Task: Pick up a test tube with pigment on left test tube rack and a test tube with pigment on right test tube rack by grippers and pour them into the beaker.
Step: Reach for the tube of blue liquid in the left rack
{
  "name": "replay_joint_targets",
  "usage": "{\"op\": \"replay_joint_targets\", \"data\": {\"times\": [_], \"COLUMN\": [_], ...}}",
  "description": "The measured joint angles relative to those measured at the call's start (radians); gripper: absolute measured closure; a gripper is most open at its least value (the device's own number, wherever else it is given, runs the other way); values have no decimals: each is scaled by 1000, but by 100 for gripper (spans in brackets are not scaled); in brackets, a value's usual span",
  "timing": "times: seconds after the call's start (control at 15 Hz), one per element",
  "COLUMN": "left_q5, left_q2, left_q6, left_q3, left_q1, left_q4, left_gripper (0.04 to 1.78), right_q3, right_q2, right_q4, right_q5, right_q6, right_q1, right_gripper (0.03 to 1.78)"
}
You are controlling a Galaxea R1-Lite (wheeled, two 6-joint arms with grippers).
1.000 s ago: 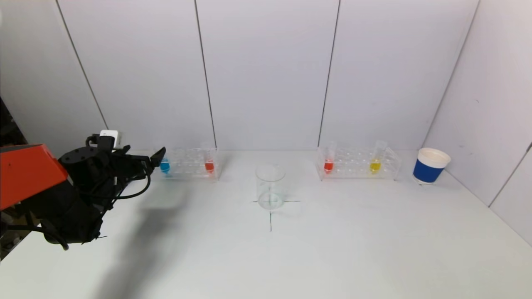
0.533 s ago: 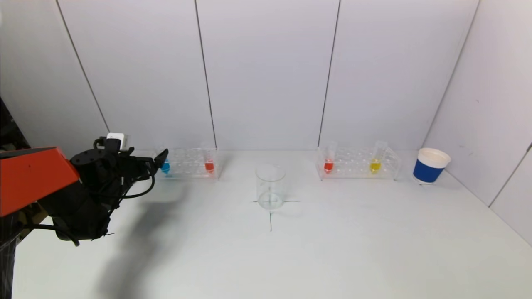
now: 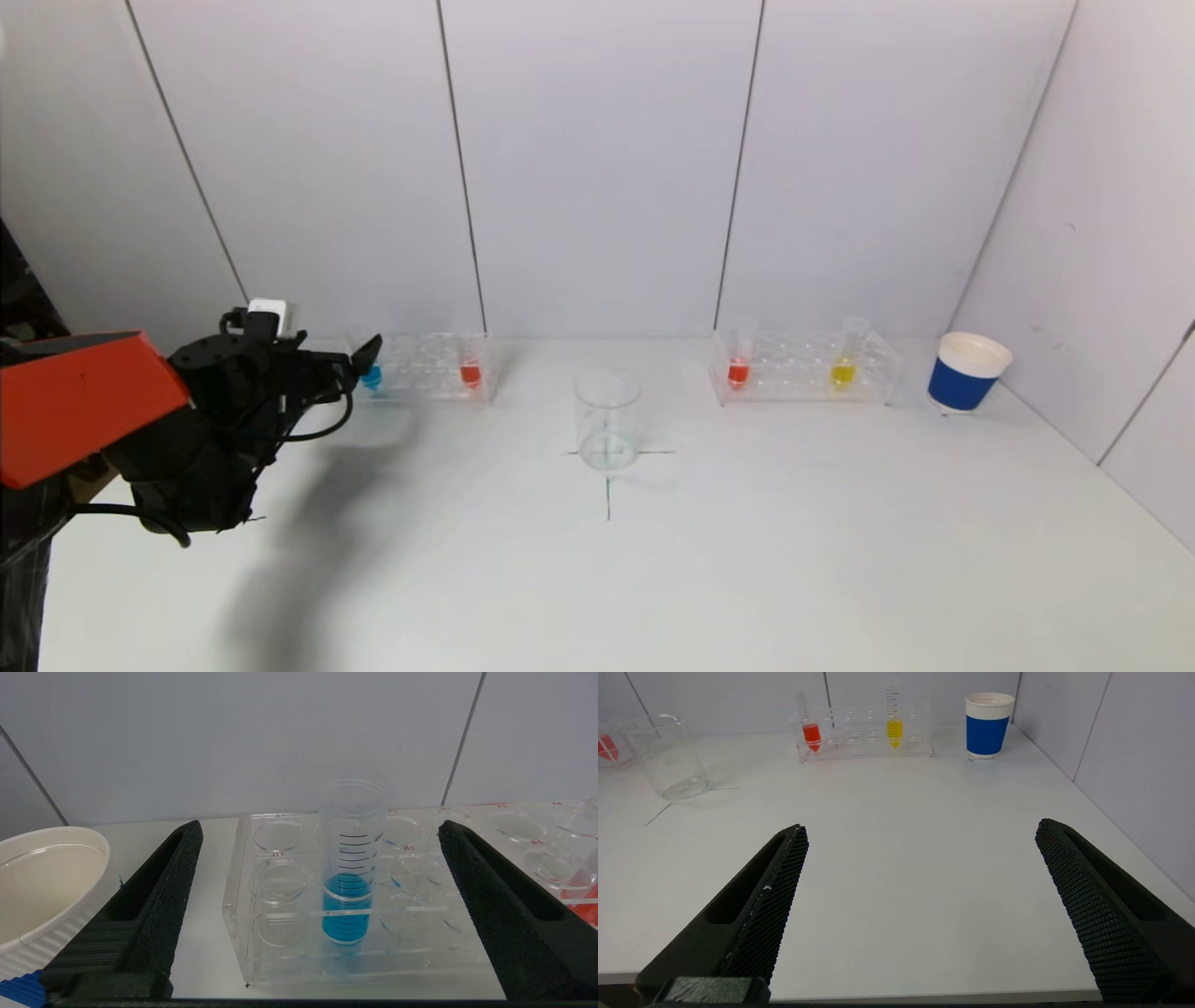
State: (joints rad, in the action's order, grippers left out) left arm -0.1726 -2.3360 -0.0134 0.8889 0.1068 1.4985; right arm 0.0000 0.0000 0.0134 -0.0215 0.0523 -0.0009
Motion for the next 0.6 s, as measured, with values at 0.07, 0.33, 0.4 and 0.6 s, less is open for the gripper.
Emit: {"op": "replay_joint_targets", "data": {"times": [0.07,0.33,0.4,0.6], "left_q5": [0,1,1,5], "left_q2": [-2,-9,-10,-19], "left_q6": [-1,-13,-14,-18], "left_q3": [1,11,14,36], "left_q1": [-1,-1,-1,-1], "left_q4": [-3,-11,-17,-34], "left_gripper": [6,6,6,6], "right_q3": [0,0,0,0], "right_q2": [0,0,0,0], "right_q4": [0,0,0,0], "right_q5": [0,0,0,0], "right_q6": [0,1,0,0], "right_q1": [0,0,0,0], "right_gripper": [4,4,4,4]}}
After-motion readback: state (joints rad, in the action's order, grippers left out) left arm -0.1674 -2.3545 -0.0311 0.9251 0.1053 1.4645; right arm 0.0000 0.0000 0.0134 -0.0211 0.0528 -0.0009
